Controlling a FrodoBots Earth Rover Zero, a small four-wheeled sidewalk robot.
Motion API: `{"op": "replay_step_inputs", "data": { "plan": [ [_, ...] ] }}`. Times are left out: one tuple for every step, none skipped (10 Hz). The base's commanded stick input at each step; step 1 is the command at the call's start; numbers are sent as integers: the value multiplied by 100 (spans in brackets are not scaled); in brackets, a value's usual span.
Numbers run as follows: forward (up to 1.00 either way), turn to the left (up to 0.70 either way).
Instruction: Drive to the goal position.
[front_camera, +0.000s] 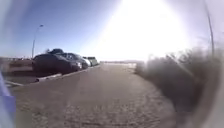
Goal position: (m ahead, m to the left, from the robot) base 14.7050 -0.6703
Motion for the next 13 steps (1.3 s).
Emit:
{"op": "replay_step_inputs", "data": {
  "plan": [
    [70, 0],
    [70, 0],
    [70, 0],
    [70, 0],
    [70, 0],
    [70, 0],
    [70, 0],
    [70, 0],
    [70, 0],
    [70, 0],
    [70, 0],
    [70, 0],
    [70, 0]
  ]
}}
